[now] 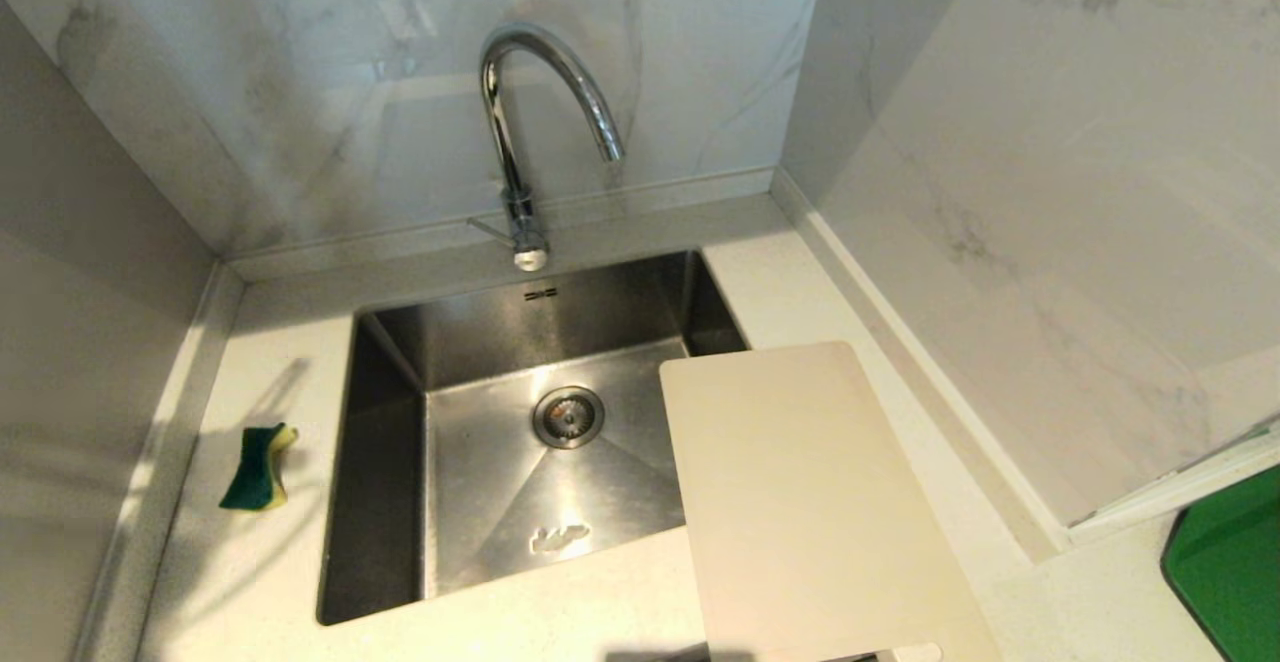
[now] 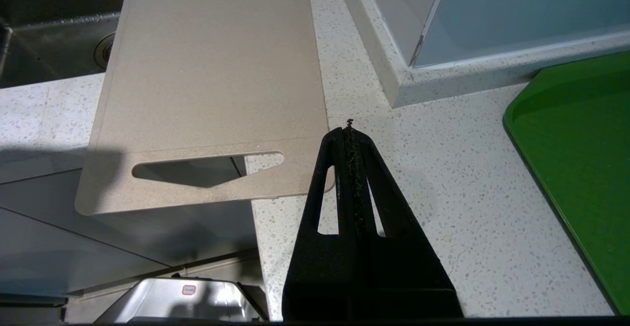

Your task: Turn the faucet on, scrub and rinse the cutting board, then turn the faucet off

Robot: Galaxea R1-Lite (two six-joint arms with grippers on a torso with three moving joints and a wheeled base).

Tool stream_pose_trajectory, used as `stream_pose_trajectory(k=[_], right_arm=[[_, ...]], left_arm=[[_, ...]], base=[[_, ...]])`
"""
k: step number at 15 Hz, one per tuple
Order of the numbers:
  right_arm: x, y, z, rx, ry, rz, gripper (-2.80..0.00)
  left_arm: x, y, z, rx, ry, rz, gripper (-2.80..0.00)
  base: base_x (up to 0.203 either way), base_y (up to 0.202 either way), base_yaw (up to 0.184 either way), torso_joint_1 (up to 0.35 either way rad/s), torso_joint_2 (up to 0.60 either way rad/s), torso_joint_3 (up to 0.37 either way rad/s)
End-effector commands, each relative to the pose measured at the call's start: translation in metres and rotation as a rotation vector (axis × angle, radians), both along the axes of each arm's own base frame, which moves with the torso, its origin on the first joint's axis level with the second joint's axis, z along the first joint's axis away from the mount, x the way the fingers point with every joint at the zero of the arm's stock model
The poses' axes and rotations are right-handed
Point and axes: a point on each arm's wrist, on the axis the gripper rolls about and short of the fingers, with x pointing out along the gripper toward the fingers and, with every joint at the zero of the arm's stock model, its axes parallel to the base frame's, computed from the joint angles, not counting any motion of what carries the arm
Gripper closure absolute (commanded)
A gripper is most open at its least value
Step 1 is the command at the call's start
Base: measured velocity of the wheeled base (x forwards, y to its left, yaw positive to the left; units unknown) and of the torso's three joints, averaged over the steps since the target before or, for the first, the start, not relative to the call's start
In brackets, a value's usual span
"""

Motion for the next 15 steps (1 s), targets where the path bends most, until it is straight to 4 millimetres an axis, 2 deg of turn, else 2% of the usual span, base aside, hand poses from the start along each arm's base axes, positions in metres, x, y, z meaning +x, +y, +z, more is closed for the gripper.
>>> stream_pose_trajectory(k=[1,4,9,12,15], right_arm=[[0.000,0.000,0.000,-0.001,0.001,0.001,0.00],[0.000,0.000,0.000,-0.001,0.001,0.001,0.00],[0.000,0.000,0.000,0.001,0.002,0.000,0.00],[0.000,0.000,0.000,-0.001,0.001,0.000,0.00],[0.000,0.000,0.000,-0.001,0.001,0.000,0.00]], left_arm=[[-0.052,-0.011,-0.014,0.005,-0.027,-0.002,0.00],[-0.061,-0.013,-0.059,-0.017,0.093,-0.002,0.00],[-0.083,-0.015,-0.166,-0.058,0.279,-0.037,0.00],[-0.088,-0.010,-0.228,-0.075,0.374,-0.064,0.00],[-0.082,-0.005,-0.280,-0.085,0.472,-0.068,0.00]], base=[[0.000,0.000,0.000,0.000,0.00,0.000],[0.000,0.000,0.000,0.000,0.00,0.000],[0.000,0.000,0.000,0.000,0.00,0.000],[0.000,0.000,0.000,0.000,0.00,0.000],[0.000,0.000,0.000,0.000,0.00,0.000]])
